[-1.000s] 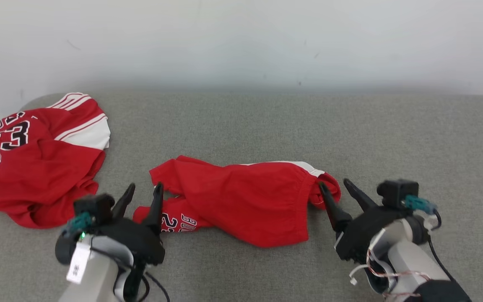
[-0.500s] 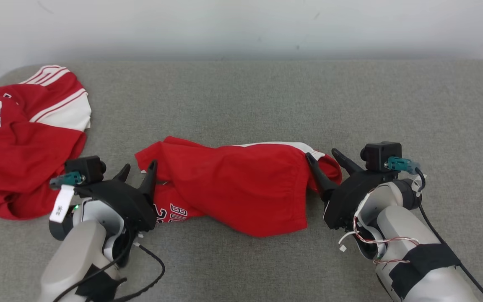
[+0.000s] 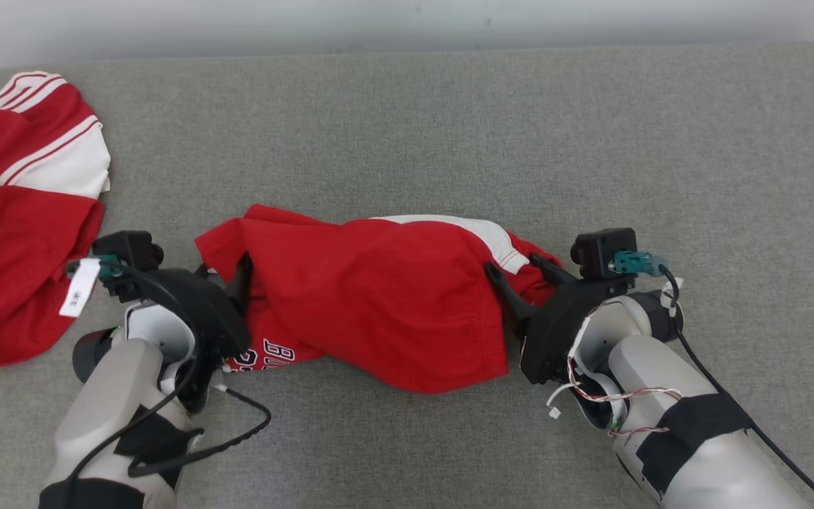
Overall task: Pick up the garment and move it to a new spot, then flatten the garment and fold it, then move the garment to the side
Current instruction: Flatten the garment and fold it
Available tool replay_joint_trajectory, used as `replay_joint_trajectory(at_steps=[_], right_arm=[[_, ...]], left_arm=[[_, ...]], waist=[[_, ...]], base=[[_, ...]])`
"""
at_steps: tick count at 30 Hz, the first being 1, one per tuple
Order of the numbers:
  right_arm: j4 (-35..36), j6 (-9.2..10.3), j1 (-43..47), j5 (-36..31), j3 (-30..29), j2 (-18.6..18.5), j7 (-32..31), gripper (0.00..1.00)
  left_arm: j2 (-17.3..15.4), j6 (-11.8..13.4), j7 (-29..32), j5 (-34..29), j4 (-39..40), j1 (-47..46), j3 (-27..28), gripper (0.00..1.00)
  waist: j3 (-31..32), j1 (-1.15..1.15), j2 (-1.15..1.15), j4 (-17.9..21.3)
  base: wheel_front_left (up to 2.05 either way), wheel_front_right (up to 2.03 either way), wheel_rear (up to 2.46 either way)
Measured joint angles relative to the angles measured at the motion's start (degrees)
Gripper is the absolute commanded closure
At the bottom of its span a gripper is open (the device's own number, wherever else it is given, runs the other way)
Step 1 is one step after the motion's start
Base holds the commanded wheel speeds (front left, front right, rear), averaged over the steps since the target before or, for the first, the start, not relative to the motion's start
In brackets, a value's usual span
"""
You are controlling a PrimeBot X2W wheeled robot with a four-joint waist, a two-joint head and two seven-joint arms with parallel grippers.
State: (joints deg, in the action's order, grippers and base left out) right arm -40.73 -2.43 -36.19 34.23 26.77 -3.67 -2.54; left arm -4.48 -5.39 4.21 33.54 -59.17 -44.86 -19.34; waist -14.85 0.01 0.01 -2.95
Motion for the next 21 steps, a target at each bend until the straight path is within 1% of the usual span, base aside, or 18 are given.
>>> replay_joint_trajectory(at_steps=[1, 2, 3, 4, 6, 8, 12, 15, 19, 21], right_arm=[[-0.09, 0.19, -0.27, 0.45, 0.74, -0.01, -0.04, 0.0], [-0.15, 0.41, -0.65, 0.88, 1.34, -0.01, -0.2, 0.51], [-0.11, 0.42, -0.97, 1.19, 1.87, -0.01, -0.48, 1.0], [-0.11, 0.43, -1.2, 1.35, 2.45, -0.02, -0.48, 1.0], [-0.24, 0.51, -1.75, 1.82, 3.21, -0.02, -0.47, 1.0], [-0.26, 0.99, -2.25, 2.58, 3.35, -0.02, -0.4, 1.0], [-1.85, 0.99, -3.29, 3.1, 2.82, -0.01, 0.71, 1.0], [-2.71, 0.98, -4.16, 3.22, 2.33, 0.05, 2.02, 1.0], [-3.88, 0.71, -6.61, 3.21, 0.75, 0.01, 4.34, 1.0], [-4.01, -0.1, -8.05, 3.04, 0.2, -0.33, 5.75, 1.0]], left_arm=[[0.09, -0.02, 0.12, 0.48, -0.44, -0.58, 0.27, 0.0], [0.27, -0.02, 0.16, 0.9, -0.97, -1.08, 0.55, 0.16], [0.43, -0.04, 0.31, 1.09, -1.21, -1.4, 0.75, 0.66], [0.53, -0.18, 0.29, 1.34, -1.33, -1.54, 1.02, 1.0], [0.62, -0.21, 0.29, 1.4, -1.85, -1.76, 1.33, 1.0], [0.63, -0.27, 0.29, 1.4, -2.68, -2.38, 1.33, 1.0], [1.03, -0.69, -0.29, 1.4, -3.41, -3.28, 1.15, 1.0], [0.94, -0.73, -1.91, 1.51, -3.47, -3.81, 1.54, 1.0], [0.47, -0.78, -4.66, 2.88, -3.36, -5.09, 2.25, 1.0], [0.12, -1.19, -6.53, 2.9, -2.76, -6.42, 2.43, 1.0]], waist=[[-0.27, 0.0, 0.0, 0.04], [-0.49, 0.0, 0.0, 0.06], [-0.66, 0.0, 0.0, 0.06], [-0.83, 0.0, 0.0, 0.05], [-1.05, 0.0, 0.0, 0.0], [-1.15, -0.01, 0.0, -0.09], [-0.91, 0.0, 0.0, -0.5], [-0.44, -0.01, 0.0, -0.75], [0.5, -0.01, 0.0, -0.89], [1.08, -0.01, 0.0, -0.89]], base=[[0.0, 0.0, 0.0], [0.0, 0.0, 0.0], [0.0, 0.0, 0.0], [0.0, 0.0, 0.0], [0.0, 0.0, 0.0], [0.0, 0.0, 0.0], [0.0, 0.0, 0.0], [0.0, 0.0, 0.0], [0.0, 0.0, 0.0], [0.0, 0.0, 0.0]])
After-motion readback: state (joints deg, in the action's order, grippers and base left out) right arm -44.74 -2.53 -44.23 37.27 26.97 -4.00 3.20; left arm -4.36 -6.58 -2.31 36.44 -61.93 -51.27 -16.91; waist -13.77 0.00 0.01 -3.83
